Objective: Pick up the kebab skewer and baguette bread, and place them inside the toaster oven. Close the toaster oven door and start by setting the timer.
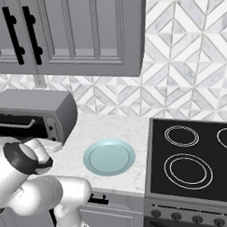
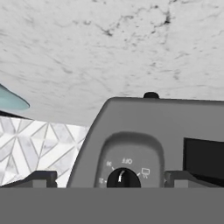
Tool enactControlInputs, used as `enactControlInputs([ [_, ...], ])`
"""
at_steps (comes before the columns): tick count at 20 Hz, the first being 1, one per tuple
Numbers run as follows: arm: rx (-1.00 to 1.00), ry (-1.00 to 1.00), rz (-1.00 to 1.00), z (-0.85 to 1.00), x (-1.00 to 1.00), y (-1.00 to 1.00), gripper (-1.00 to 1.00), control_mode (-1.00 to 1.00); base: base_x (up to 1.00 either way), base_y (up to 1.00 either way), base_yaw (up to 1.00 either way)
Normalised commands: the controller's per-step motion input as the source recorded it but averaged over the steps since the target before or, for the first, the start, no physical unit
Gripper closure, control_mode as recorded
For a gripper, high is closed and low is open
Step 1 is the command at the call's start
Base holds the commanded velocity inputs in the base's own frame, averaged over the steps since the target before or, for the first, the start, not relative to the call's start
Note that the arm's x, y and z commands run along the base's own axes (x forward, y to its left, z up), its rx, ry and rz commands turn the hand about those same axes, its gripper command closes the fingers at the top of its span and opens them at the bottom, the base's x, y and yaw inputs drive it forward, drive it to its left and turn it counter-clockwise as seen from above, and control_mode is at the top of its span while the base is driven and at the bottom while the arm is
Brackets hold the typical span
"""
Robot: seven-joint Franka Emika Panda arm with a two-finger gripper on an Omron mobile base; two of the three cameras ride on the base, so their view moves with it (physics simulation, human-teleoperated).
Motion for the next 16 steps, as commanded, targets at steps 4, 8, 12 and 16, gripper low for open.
enactControlInputs([
  [4, 0.0, -0.01, 0.04, -0.04, 0.0, 0.0, -1.0, -1.0, 0.0, 0.0, 0.0],
  [8, 0.0, -0.02, 0.04, -0.05, 0.0, 0.0, -1.0, -1.0, 0.0, 0.0, 0.0],
  [12, 0.01, 0.0, 0.03, 0.0, 0.0, 0.0, -1.0, -1.0, 0.0, 0.0, 0.0],
  [16, 0.02, -0.01, 0.02, 0.0, -0.1, 0.0, -1.0, -1.0, 0.0, 0.0, 0.0],
])
